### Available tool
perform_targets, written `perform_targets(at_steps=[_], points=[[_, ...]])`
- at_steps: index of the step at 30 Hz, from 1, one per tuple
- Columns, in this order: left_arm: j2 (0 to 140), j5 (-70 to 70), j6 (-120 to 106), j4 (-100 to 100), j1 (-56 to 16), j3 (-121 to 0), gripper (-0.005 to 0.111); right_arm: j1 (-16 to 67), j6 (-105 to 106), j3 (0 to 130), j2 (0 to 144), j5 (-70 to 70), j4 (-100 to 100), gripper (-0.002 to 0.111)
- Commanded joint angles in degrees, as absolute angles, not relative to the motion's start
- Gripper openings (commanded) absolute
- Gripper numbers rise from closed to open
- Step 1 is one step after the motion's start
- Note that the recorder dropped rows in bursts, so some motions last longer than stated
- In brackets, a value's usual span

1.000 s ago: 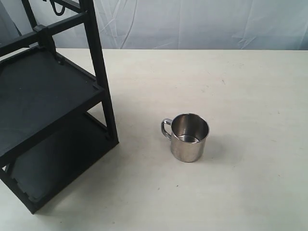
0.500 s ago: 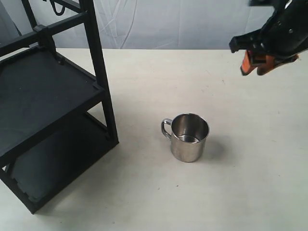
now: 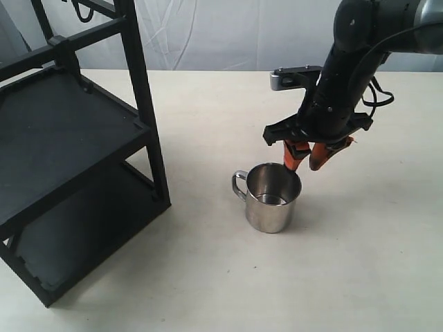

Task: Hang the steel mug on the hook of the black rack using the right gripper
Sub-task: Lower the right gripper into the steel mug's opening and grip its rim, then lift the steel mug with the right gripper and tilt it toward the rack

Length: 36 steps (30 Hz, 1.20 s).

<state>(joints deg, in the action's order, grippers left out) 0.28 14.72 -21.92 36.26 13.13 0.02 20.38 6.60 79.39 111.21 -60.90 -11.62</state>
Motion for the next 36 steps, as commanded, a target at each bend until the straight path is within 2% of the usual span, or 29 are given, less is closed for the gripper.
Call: perform_targets(at_steps=[1,15,17,23,29,33,36], points=[[0.0,14.4,-21.8,37.0,13.1,0.0,0.001,21.4,6.9,79.8,111.7,-60.7,-12.0,0.049],[0.0,14.4,-21.8,36.8,13.1,0.0,0.001,23.1,6.9,79.7,115.3,-61.4,-12.3,0.048],[0.0,14.4,-21.8,36.6,13.1,0.0,0.001,23.1,6.9,79.7,115.3,-61.4,-12.3,0.042],[0.0,14.4,-21.8,36.6,13.1,0.0,0.001,23.1,7.0,79.7,115.6,-60.6,-12.2,0.000],[0.0,14.4,-21.8,36.3,13.1,0.0,0.001,23.1,15.9,79.7,115.5,-63.5,-18.7,-0.001],[0.0,14.4,-21.8,36.2,13.1,0.0,0.001,23.1,36.5,79.7,115.0,-70.0,-42.9,-0.001],[0.0,14.5,-21.8,36.0,13.1,0.0,0.001,23.1,40.2,79.8,113.8,-70.0,-50.8,-0.001]])
